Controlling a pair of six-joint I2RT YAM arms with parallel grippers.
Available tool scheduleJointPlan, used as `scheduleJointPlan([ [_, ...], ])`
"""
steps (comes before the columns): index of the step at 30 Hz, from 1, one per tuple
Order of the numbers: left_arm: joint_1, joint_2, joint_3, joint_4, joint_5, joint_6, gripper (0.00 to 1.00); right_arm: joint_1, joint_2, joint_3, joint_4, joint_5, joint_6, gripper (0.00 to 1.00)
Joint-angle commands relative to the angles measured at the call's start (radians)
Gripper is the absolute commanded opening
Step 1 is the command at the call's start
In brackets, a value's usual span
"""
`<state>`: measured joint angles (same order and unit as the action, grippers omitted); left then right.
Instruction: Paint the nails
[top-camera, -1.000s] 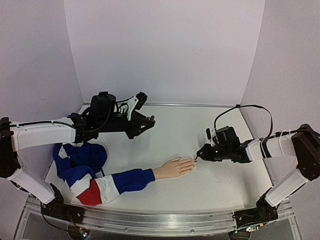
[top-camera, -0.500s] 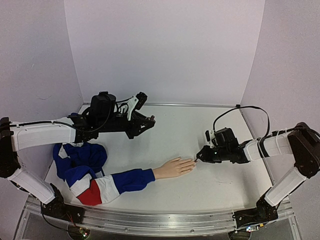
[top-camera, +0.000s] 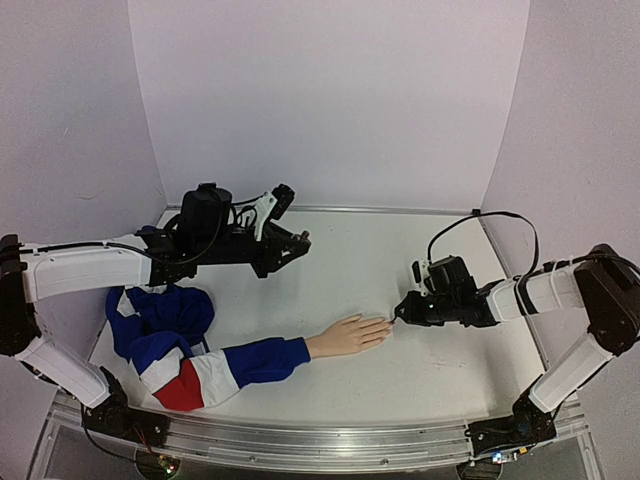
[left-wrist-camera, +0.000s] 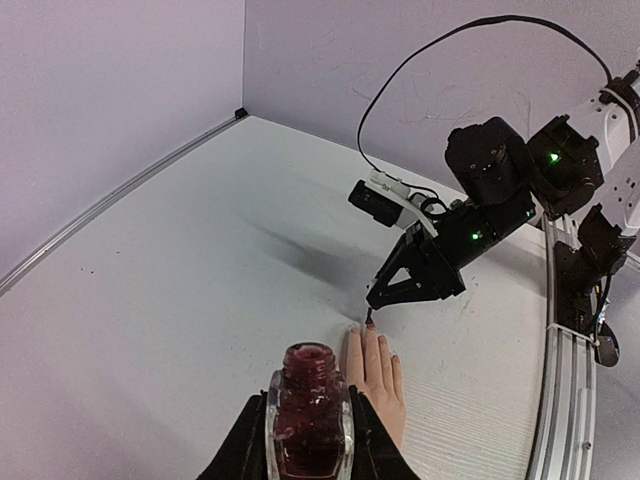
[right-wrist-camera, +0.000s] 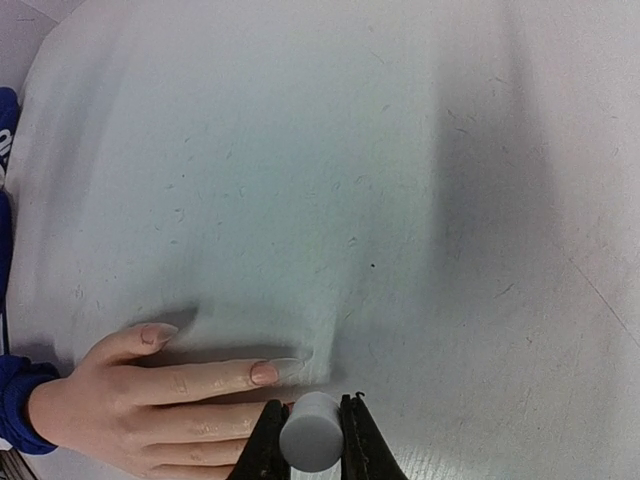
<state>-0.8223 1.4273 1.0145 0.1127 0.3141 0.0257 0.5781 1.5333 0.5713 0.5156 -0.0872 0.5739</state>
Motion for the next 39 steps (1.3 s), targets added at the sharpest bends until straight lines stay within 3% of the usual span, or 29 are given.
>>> scheduleJointPlan([
  [1, -0.005, -0.006, 0.056, 0.052, 0.016, 0.005, 0.0, -0.004, 0.007, 0.026, -0.011, 0.026, 0.01, 0.0],
  [22, -0.005, -0.005, 0.055, 0.051, 0.016, 0.009, 0.0, -0.004, -0.04, 0.031, -0.057, 0.073, -0.003, 0.0],
  [39, -0.005, -0.007, 0.061, 0.051, 0.025, 0.0, 0.0, -0.004, -0.055, -0.019, 0.032, -0.052, -0.04, 0.0],
])
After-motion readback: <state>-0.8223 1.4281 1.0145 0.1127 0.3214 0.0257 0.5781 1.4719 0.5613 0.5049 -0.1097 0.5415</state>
